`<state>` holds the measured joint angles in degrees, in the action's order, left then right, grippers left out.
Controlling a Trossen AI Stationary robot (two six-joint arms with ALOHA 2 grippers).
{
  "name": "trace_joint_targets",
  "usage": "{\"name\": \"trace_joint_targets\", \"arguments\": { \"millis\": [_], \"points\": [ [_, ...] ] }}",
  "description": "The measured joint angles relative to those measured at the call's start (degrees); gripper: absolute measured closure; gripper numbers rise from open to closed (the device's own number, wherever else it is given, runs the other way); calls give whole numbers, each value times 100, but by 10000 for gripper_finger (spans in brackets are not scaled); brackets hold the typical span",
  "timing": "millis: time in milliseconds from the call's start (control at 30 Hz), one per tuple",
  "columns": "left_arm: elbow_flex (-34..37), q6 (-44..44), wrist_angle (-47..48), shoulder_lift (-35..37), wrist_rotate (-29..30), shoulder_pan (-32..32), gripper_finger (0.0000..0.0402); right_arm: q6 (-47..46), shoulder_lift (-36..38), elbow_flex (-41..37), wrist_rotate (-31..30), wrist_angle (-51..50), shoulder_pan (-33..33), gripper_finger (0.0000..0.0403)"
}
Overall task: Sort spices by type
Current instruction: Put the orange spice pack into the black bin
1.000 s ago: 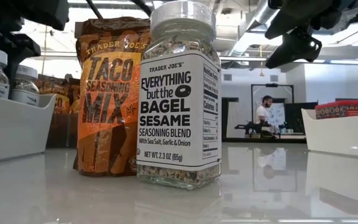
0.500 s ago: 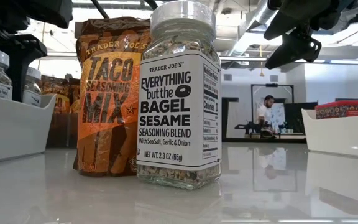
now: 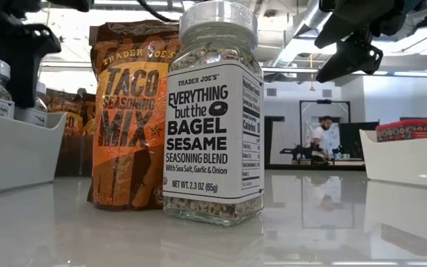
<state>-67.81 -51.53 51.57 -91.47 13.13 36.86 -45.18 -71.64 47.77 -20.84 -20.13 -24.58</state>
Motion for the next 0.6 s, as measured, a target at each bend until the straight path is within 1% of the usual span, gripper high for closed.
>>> {"name": "trace_joint_targets", "arguments": {
  "millis": [200,400,600],
  "points": [
    [-414,26,465,-2,202,-2,125,61,0,0,0,-41,0,74],
    [-749,130,463,-2,301,-52,125,63,0,0,0,-40,-2,74],
    [-996,119,380,-1,476,-306,125,155,0,0,0,-40,-2,74]
  ]
}}
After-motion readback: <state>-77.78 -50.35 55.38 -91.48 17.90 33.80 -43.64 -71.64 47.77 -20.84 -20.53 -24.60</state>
